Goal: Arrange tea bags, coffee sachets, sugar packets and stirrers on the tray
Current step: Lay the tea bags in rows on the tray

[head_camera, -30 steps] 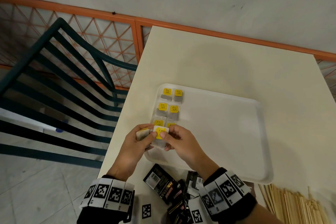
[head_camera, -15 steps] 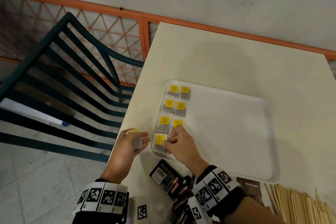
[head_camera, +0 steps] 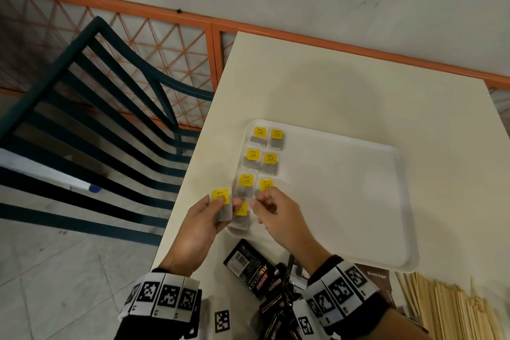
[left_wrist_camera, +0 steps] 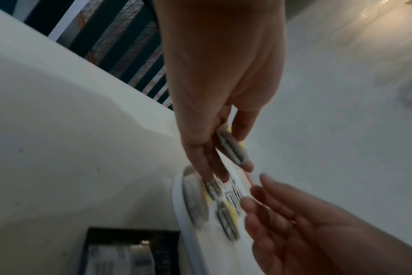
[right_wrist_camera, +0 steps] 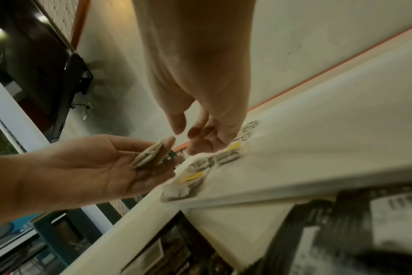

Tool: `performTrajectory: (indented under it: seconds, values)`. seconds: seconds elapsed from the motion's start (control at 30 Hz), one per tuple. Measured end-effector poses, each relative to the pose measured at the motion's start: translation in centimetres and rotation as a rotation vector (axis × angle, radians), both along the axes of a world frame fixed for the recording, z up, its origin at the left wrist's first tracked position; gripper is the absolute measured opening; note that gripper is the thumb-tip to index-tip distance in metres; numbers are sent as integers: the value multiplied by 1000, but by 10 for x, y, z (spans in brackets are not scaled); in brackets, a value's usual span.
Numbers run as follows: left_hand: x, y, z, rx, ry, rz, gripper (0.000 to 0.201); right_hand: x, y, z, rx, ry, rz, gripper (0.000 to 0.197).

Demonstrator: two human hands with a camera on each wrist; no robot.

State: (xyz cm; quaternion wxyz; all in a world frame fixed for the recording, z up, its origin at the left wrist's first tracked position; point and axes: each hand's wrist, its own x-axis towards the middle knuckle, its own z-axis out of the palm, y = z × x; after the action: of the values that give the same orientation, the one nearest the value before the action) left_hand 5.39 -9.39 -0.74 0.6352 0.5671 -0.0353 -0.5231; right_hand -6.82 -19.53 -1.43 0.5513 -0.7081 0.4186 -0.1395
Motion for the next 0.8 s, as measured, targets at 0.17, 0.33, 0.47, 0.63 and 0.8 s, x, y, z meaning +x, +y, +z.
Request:
performTrajectory:
  seconds: [0.17, 0.33, 0.47, 0.63, 0.8]
  values:
    - [-13, -6, 5, 10, -99, -107, 23, -1, 3, 8, 205, -70, 47, 3]
    - [-19, -9, 7, 23, -213, -207, 22, -8, 1, 5, 254, -44, 27, 3]
    - [-13, -4, 8, 52, -268, -65, 20, -24, -10, 3, 209, 72, -17, 5]
    - [-2, 12, 11, 136, -357, 50, 18, -30, -15, -2, 99, 217, -27, 3]
    - [-1, 32, 7, 220, -480, -55, 17, -25, -11, -7, 16, 272, -54, 7]
